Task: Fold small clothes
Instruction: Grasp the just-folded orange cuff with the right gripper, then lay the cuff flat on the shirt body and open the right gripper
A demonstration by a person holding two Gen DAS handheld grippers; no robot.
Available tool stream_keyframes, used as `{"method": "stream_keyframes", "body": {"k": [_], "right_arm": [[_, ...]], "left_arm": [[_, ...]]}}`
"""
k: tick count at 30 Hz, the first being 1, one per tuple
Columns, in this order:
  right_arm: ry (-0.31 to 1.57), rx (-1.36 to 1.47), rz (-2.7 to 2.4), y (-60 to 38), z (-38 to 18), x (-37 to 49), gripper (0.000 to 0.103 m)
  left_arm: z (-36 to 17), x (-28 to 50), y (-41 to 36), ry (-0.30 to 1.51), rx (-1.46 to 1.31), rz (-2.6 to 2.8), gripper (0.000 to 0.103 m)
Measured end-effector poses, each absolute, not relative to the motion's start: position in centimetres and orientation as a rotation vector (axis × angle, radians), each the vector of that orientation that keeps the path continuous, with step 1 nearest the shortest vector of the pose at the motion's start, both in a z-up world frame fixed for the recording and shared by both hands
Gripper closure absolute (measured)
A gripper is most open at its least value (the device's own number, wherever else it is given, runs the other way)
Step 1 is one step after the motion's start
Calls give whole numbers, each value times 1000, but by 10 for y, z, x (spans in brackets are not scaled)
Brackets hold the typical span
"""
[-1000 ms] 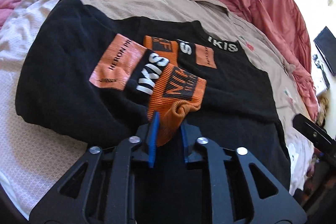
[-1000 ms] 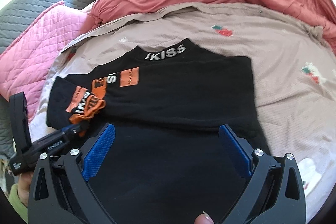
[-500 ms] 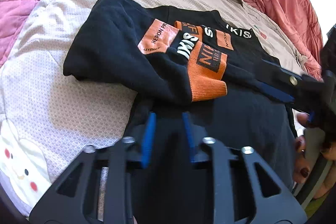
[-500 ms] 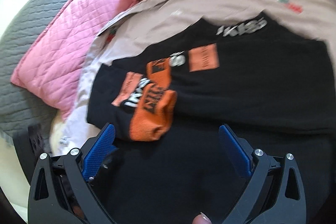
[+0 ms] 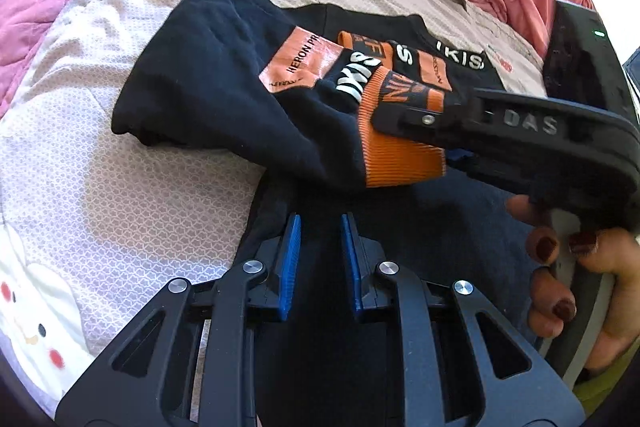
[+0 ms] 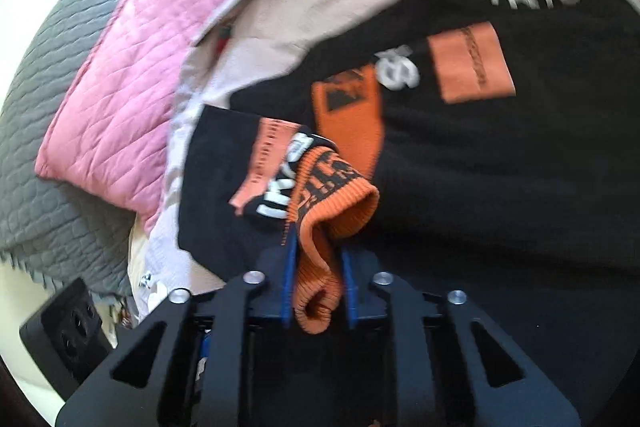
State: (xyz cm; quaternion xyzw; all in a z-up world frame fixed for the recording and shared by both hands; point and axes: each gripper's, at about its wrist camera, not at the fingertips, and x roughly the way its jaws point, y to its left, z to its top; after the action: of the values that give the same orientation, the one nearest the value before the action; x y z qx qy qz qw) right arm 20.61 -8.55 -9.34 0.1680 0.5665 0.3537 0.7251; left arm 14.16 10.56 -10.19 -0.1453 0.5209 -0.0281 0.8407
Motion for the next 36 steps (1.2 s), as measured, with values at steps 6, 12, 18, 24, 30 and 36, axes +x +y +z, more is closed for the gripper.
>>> {"method": "stream_keyframes", "body": {"k": [6,12,18,24,30,36], "right_arm": [[1015,213,782,-103,-29,200,91],[909,112,683,-146,11,214,91],[896,97,550,-209,10,228,91],[939,89,452,-251,-11,233,91],[964,100,408,-268,-28,231,91],[996,38,354,-266,-42,235,91]], "left_arm": [[-70,133,109,991,-291,-44,90],[-57,128,109,936,-274,-28,89],[-56,138,111,929,-275,-13,89],[-56,163,97,939,-251,-21,86],[-60,193,77,932,-228,-53,83],[-89,223,59,1015,-224,-55,81]]}}
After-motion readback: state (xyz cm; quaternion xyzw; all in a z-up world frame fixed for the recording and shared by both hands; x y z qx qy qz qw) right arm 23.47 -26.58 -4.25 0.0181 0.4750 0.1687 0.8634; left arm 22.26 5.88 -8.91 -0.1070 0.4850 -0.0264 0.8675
